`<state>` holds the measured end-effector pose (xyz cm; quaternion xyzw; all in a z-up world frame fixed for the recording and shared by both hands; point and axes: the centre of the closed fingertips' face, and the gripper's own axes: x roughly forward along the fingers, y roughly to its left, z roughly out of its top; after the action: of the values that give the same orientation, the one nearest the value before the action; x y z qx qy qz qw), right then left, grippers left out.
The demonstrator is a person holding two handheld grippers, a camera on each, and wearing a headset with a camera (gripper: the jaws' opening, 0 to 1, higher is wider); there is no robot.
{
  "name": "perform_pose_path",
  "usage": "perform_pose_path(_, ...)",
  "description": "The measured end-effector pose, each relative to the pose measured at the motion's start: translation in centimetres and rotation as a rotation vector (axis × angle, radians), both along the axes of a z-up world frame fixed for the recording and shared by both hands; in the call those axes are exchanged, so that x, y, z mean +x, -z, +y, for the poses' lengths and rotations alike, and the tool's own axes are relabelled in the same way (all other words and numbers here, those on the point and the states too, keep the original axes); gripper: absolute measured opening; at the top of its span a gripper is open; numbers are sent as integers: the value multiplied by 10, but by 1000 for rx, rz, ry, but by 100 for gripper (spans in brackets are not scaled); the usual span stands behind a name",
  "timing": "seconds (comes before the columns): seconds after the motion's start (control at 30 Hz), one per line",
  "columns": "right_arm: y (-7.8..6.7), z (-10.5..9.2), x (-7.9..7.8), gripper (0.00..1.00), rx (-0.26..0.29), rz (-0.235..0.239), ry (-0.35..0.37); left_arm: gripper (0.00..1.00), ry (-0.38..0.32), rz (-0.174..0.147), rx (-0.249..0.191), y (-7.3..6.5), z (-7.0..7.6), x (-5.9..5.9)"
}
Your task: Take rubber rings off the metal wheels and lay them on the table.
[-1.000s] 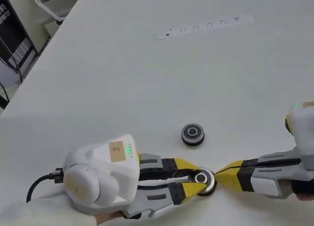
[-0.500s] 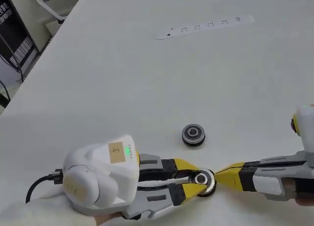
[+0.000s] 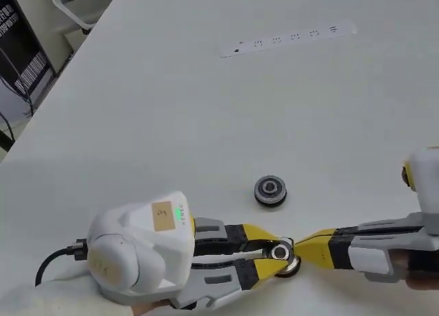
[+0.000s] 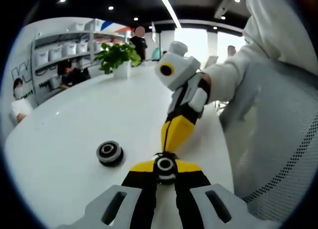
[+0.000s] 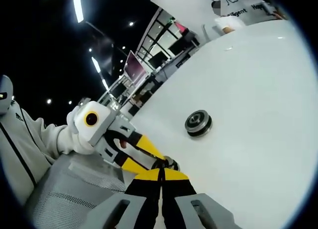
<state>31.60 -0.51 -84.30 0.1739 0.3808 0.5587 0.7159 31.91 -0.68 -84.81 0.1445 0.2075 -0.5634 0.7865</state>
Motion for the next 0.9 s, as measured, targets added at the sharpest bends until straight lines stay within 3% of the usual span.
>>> perform_pose_path(0.9, -9, 7, -4, 0, 65, 9, -32, 13, 0, -7, 6, 0, 0, 0)
